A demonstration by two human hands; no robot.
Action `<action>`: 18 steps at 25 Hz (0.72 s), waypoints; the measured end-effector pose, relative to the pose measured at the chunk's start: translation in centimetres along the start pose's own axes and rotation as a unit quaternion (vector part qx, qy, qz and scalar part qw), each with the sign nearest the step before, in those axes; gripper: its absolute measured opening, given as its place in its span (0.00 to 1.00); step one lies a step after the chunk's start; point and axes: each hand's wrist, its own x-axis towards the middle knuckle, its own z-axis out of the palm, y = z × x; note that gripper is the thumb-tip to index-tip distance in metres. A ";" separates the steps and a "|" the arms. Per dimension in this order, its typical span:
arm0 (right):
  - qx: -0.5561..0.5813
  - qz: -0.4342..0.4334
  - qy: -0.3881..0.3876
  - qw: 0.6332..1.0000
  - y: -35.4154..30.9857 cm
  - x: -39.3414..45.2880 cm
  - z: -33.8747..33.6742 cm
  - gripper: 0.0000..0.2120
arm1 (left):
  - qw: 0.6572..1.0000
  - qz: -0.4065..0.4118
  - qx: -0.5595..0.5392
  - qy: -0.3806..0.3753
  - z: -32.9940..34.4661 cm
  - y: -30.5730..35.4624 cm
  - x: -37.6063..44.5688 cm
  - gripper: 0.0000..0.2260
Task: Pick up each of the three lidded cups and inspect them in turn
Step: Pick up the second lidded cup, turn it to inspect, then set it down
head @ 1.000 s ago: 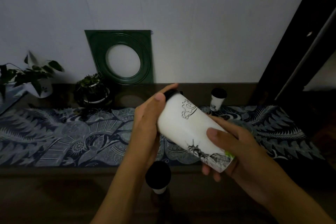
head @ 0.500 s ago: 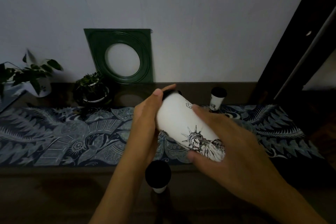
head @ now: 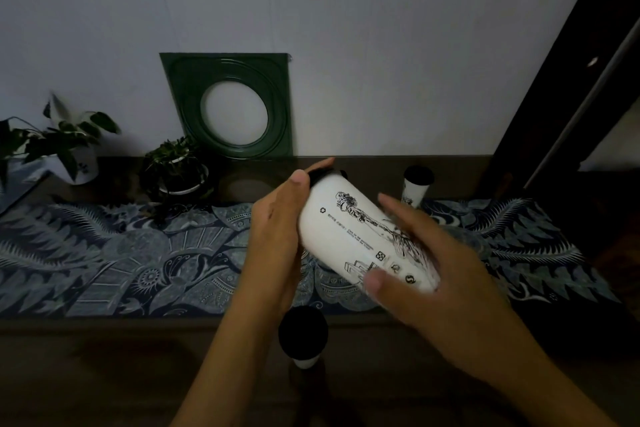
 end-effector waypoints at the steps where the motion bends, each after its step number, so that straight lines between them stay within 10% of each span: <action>1: -0.178 -0.083 0.033 0.980 0.5 0.1 0.0 0.35 | 1.000 -0.003 0.006 0.003 0.0 0.0 0.1 0.16; 3: -0.281 -0.149 0.046 0.947 0.9 0.0 0.0 0.39 | 1.000 -0.001 0.001 0.005 0.0 0.1 0.2 0.16; 8: 0.206 0.041 -0.044 0.977 -0.4 0.5 -0.1 0.25 | 0.999 -0.006 -0.049 -0.023 -0.5 0.3 0.1 0.25; 11: 0.309 0.099 -0.123 0.938 0.2 -0.2 0.0 0.40 | 0.998 -0.007 -0.053 -0.020 -0.5 0.1 0.2 0.24; 13: 0.324 0.102 -0.108 0.934 0.2 0.5 0.1 0.28 | 0.999 -0.002 -0.034 -0.012 -0.5 0.2 0.3 0.18; 16: -0.074 -0.067 -0.026 0.995 0.5 0.3 0.4 0.33 | 1.000 -0.009 -0.011 0.015 -0.3 0.5 0.5 0.17; 18: -0.301 -0.153 0.049 0.940 1.6 0.8 0.9 0.40 | 1.000 -0.005 -0.004 0.013 -0.3 0.5 0.6 0.17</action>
